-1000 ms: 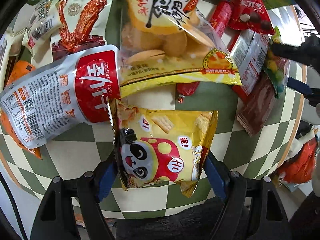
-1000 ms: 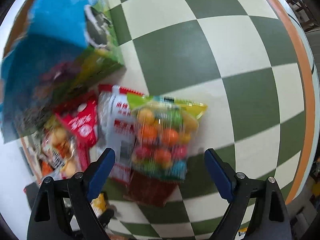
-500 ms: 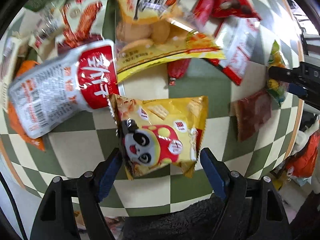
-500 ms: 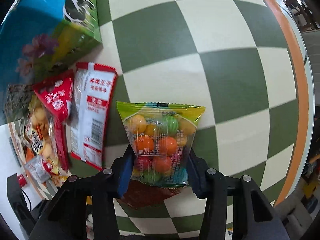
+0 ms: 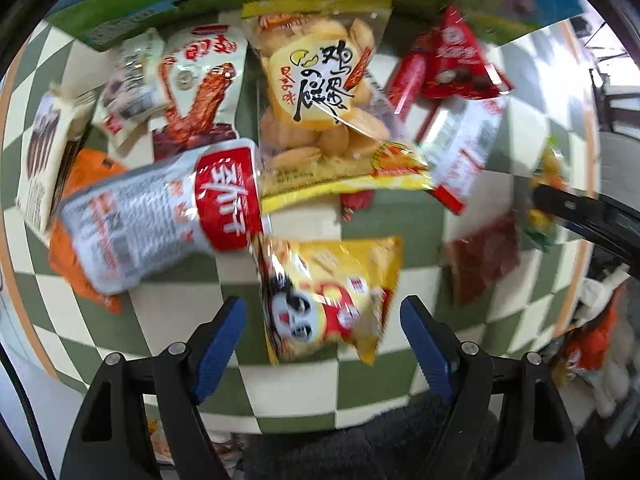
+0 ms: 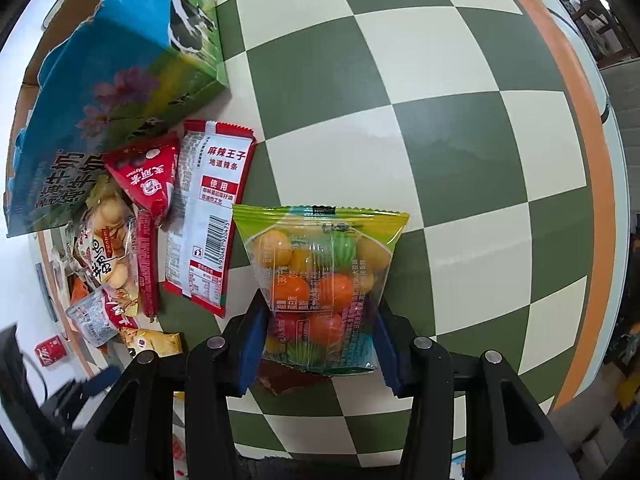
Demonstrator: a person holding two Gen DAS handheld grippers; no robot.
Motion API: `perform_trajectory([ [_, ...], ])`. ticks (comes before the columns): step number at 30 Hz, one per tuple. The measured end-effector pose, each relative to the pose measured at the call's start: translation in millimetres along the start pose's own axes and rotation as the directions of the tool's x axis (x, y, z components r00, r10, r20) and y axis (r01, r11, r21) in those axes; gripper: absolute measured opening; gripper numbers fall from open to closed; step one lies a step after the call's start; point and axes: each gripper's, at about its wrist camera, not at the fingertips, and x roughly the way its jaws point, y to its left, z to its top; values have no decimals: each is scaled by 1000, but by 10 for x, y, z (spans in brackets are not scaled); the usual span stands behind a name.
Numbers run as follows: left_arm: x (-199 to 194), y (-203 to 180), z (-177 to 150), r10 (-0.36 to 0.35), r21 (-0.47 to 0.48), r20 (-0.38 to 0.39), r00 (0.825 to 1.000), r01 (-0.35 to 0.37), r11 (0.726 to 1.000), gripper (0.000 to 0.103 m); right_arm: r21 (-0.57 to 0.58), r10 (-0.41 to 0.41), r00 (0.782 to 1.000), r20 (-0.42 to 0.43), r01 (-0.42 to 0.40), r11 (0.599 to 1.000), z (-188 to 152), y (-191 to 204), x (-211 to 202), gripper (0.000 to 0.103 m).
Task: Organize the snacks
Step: 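Grasp the yellow panda snack bag with the left tool while the right tool grasps the candy-ball bag, then carry both bags over the box and open both tools to release them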
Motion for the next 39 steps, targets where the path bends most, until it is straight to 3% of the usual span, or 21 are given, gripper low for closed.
perform_trajectory([
  [3, 203, -69, 98, 51, 16, -62, 997, -50, 999, 79, -12, -5, 1000, -4, 5, 1000, -14, -49, 29, 51],
  [6, 325, -55, 121, 41, -2, -101, 994, -41, 999, 79, -24, -12, 1000, -5, 12, 1000, -13, -3, 74, 51],
  [7, 326, -39, 123, 34, -12, -102, 994, -35, 999, 79, -26, -13, 1000, -4, 13, 1000, -7, 4, 79, 51],
  [9, 304, -16, 112, 0, -28, -93, 996, -2, 1000, 64, -27, -13, 1000, -4, 13, 1000, -3, 16, 80, 51],
  [12, 275, 6, 18, -5, -38, -77, 997, 2, 999, 57, -29, -11, 1000, -4, 11, 1000, -4, 43, 86, 51],
  [19, -11, 10, -165, -58, -36, -19, 998, 57, 998, 54, -51, 14, 1000, 6, -14, 999, -66, 83, -25, 51],
  [25, -805, -102, -225, -133, 2, 114, 984, 134, 991, 54, -119, 72, 997, 15, -70, 990, -169, 257, -303, 50],
  [31, -1790, -109, 58, -190, 31, 286, 939, 189, 981, 54, -217, 166, 985, 54, -150, 965, -158, 559, -919, 50],
  [36, -2288, -39, 614, -124, 21, 373, 920, 125, 992, 54, -294, 235, 965, 114, -193, 936, 165, 915, -1497, 50],
  [39, -2373, 67, 994, -59, -9, 395, 917, 67, 998, 54, -336, 207, 962, 176, -139, 931, 515, 1192, -1691, 50],
])
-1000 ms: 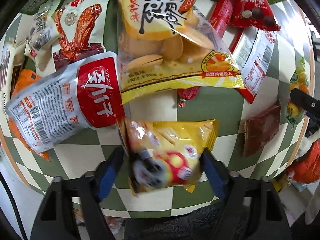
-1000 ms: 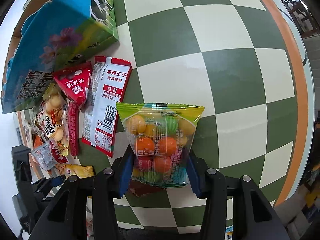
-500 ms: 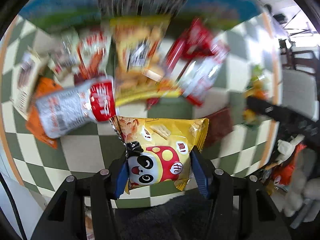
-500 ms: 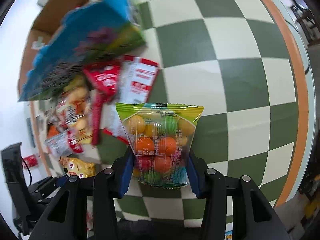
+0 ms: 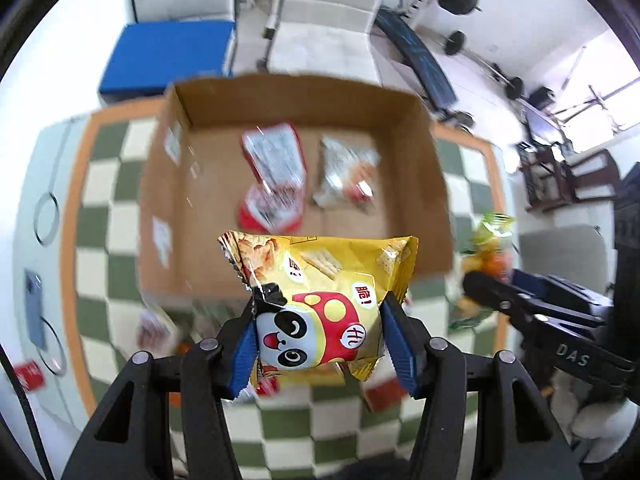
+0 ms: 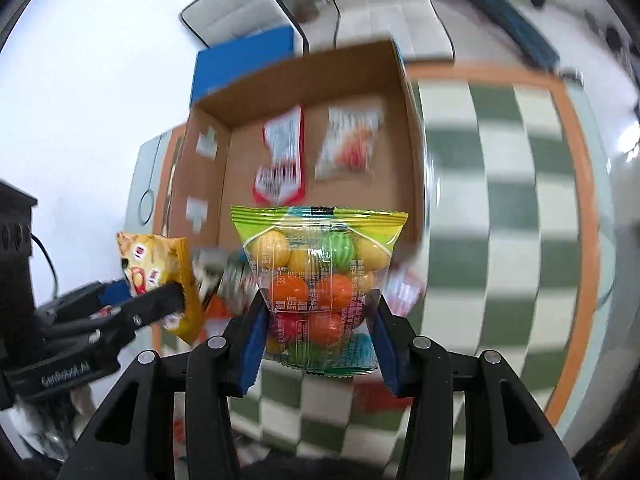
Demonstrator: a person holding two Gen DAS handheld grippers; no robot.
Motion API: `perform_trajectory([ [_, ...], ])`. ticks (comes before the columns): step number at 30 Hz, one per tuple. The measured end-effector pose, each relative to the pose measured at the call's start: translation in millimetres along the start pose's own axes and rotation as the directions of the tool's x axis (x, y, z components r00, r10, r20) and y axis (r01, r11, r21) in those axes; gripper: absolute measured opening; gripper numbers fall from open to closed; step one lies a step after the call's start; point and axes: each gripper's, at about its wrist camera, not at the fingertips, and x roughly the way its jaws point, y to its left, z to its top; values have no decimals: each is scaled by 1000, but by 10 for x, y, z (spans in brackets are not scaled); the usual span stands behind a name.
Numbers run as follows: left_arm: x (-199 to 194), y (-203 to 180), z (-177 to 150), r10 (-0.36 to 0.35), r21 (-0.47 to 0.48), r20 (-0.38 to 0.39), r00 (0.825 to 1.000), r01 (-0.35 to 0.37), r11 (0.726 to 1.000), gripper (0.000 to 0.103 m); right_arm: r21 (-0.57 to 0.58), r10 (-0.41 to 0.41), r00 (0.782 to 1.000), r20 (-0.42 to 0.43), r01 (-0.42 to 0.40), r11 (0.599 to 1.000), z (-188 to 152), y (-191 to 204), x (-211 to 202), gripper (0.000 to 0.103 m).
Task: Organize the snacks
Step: 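Carry both bags over the box and open both tools to release them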
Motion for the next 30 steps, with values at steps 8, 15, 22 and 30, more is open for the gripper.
perform_trajectory([
  [8, 552, 426, 830, 104, -41, -39, 994, -106, 994, 54, -25, -135, 991, -9, 135, 991, 1132, 48, 485, 50],
  [15, 854, 681, 1231, 133, -93, -91, 987, -142, 986, 56, -31, -198, 978, -71, 196, 980, 1721, -35, 908, 52],
  [22, 862, 791, 1380, 138, -145, -77, 987, -148, 978, 91, -59, -223, 973, -60, 219, 974, 1874, 73, 1004, 85],
  [30, 627, 619, 1228, 100, -77, -30, 995, -102, 992, 91, -56, -200, 979, -45, 197, 979, 1717, 209, 882, 89],
])
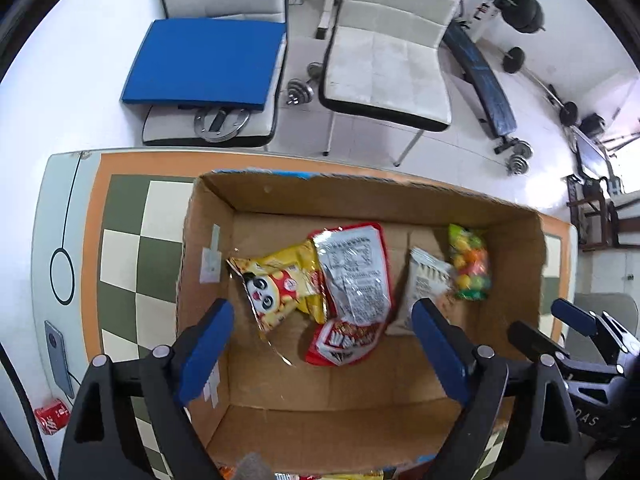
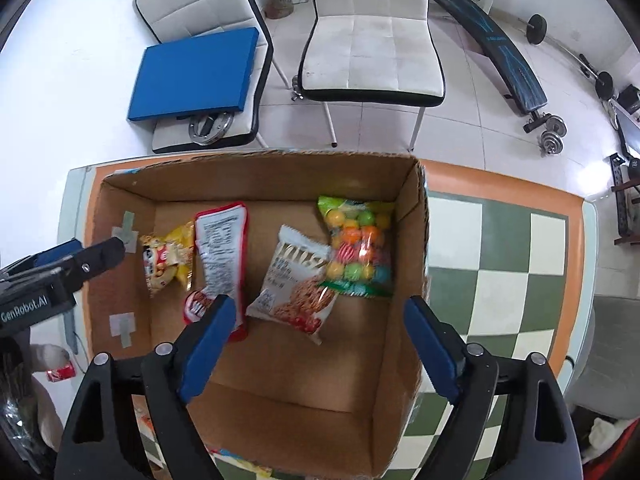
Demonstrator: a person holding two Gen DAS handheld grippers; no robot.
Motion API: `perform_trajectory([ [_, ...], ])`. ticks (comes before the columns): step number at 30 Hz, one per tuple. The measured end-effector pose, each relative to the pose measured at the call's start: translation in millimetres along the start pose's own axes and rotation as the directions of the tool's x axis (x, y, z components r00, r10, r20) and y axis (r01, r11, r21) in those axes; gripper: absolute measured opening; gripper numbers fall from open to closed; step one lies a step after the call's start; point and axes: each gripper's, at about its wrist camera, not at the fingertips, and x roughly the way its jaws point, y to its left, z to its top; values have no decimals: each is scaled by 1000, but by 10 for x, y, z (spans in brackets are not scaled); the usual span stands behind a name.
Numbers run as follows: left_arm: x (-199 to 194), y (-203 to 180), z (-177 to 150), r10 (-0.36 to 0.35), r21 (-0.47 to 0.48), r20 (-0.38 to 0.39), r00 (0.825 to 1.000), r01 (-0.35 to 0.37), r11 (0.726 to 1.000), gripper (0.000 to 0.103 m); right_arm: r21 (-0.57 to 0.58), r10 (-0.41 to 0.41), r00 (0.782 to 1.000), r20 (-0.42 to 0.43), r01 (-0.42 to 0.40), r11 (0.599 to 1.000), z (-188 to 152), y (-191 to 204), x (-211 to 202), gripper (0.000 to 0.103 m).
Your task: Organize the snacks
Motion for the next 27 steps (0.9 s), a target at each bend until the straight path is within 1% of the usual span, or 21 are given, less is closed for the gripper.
perform_trajectory([
  [1, -65, -12, -67, -12, 8, 13, 1000, 12, 1000, 91, 4, 2, 1000, 7, -2, 1000, -34, 12, -31, 89],
  [4, -266, -33, -276, -11, 49, 51, 999, 9, 999, 91, 21, 28, 999, 33, -29, 999, -184, 50, -140, 90],
  [7, -496, -52, -581, 37, 121, 107, 994, -50, 991, 91, 45, 63, 997, 45, -65, 997, -415, 93, -256, 91],
  [9, -627, -33, -911, 66, 177, 137, 988, -90, 980, 91, 63, 87, 995, 51, -90, 994, -663, 130, -345, 91],
  [10, -649, -25, -1089, 79, 215, 138, 987, -107, 971, 91, 76, 108, 993, 50, -112, 991, -833, 145, -384, 91],
  [11, -646, -21, -1233, 97, 250, 136, 986, -128, 960, 91, 80, 131, 990, 47, -135, 988, -984, 165, -404, 91],
  [12, -621, -15, -1427, 120, 296, 135, 984, -156, 943, 91, 81, 148, 988, 40, -151, 985, -1126, 182, -409, 91],
  [13, -563, -7, -1632, 142, 343, 130, 981, -179, 922, 91, 82, 157, 987, 32, -159, 984, -1267, 194, -403, 91],
  [14, -493, -2, -1794, 161, 385, 121, 980, -195, 902, 91, 90, 170, 985, 19, -171, 981, -1487, 207, -385, 91],
  [16, -272, 12, -2150, 217, 485, 92, 972, -234, 843, 91, 98, 186, 983, 3, -185, 978, -1773, 212, -338, 91],
  [17, -117, 31, -2329, 250, 532, 73, 965, -250, 809, 91, 104, 180, 984, -10, -178, 978, -1938, 211, -293, 91],
  [18, 18, 53, -2471, 280, 567, 57, 958, -262, 781, 91, 112, 177, 984, -28, -173, 979, -2121, 212, -227, 91],
  [19, 167, 66, -2614, 306, 609, 38, 951, -265, 748, 91, 118, 178, 983, -43, -172, 978, -2263, 215, -159, 91],
  [20, 310, 72, -2742, 320, 649, 14, 947, -252, 717, 91, 127, 177, 982, -60, -168, 978, -2380, 210, -80, 91],
  [21, 444, 67, -2848, 336, 687, -5, 942, -241, 685, 91, 137, 178, 981, -78, -166, 977, -2478, 203, -4, 91],
  [23, 703, 41, -3014, 379, 757, -22, 925, -233, 611, 91, 159, 177, 977, -120, -157, 975, -2669, 166, 177, 91],
  [27, 1109, -60, -3147, 442, 847, -8, 897, -229, 480, 91, 185, 152, 974, -169, -120, 975, -2874, 105, 414, 91],
])
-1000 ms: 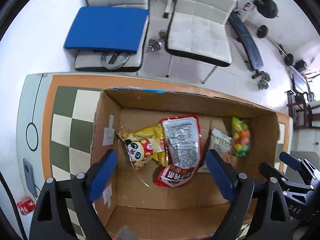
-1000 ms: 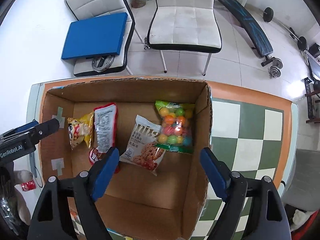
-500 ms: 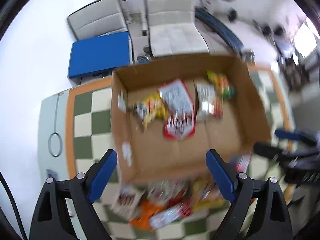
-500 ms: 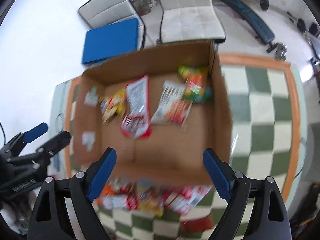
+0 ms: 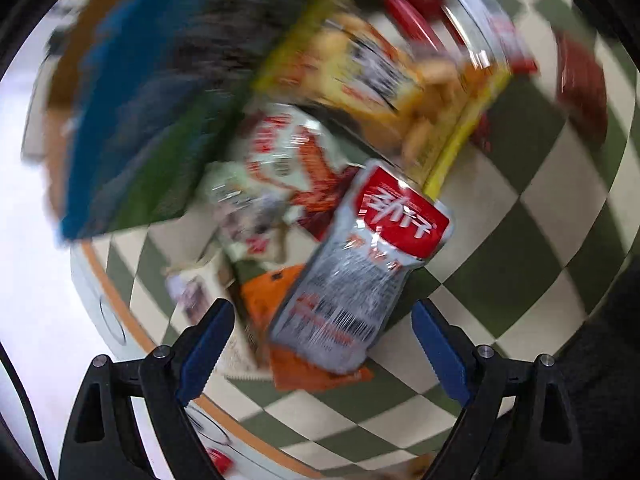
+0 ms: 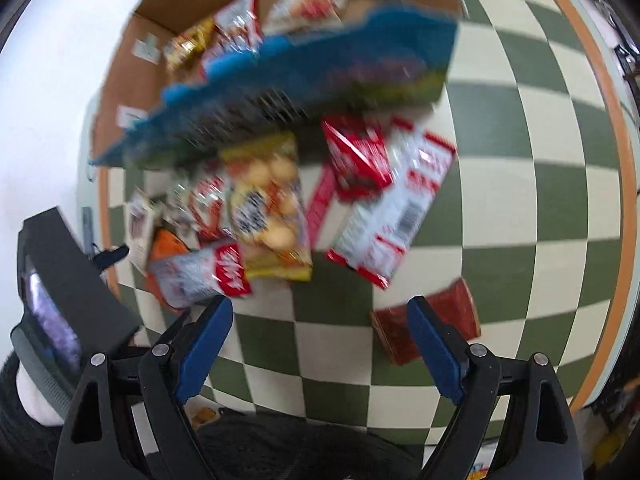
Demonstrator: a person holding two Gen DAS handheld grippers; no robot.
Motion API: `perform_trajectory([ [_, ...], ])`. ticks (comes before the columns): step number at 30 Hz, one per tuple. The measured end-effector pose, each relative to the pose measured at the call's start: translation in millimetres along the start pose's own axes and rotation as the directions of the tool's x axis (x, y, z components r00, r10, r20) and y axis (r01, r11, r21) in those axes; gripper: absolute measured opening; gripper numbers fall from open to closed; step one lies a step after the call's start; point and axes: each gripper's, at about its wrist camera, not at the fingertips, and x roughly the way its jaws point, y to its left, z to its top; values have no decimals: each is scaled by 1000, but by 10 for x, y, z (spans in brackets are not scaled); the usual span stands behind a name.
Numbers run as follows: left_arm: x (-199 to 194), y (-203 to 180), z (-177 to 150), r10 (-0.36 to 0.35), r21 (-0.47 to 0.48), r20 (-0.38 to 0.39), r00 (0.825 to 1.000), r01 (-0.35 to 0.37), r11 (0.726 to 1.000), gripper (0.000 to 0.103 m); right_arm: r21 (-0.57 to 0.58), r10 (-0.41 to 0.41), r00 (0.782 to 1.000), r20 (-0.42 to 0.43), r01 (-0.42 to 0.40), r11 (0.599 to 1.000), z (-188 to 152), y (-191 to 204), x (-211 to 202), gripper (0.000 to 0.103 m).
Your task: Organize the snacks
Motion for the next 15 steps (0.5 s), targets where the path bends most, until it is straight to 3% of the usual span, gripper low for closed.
perform_trajectory([
  [3, 244, -152, 116, 39, 103, -56, 998, -33, 994, 91, 8, -19, 1000, -20, 19, 1000, -51, -64, 107, 91],
  [5, 347, -199, 157, 44, 133, -81, 996, -32, 991, 92, 11, -26, 999, -25, 27, 1000, -57, -93, 137, 91],
  [6, 326, -185, 180, 23, 125, -72, 997, -14, 992, 87, 11, -28, 999, -30, 28, 1000, -58, -102, 156, 91],
  [7, 300, -157, 199, -11, 101, -66, 998, 18, 995, 81, 10, -29, 999, -33, 30, 999, -62, -109, 167, 91],
  [8, 284, -126, 205, -42, 73, -68, 997, 47, 996, 65, 8, -30, 999, -33, 30, 1000, -56, -92, 168, 91],
  [12, 256, 80, 162, -147, -107, -75, 986, 139, 985, 59, -2, -14, 1000, -28, 14, 1000, 17, -27, 163, 91],
  [14, 278, 206, 65, -229, -255, -77, 970, 203, 945, 59, -12, -8, 1000, -17, 7, 1000, 72, 43, 153, 91],
  [15, 296, 283, -9, -302, -350, -64, 951, 262, 899, 59, -15, -7, 1000, -15, 7, 1000, 96, 74, 161, 91],
])
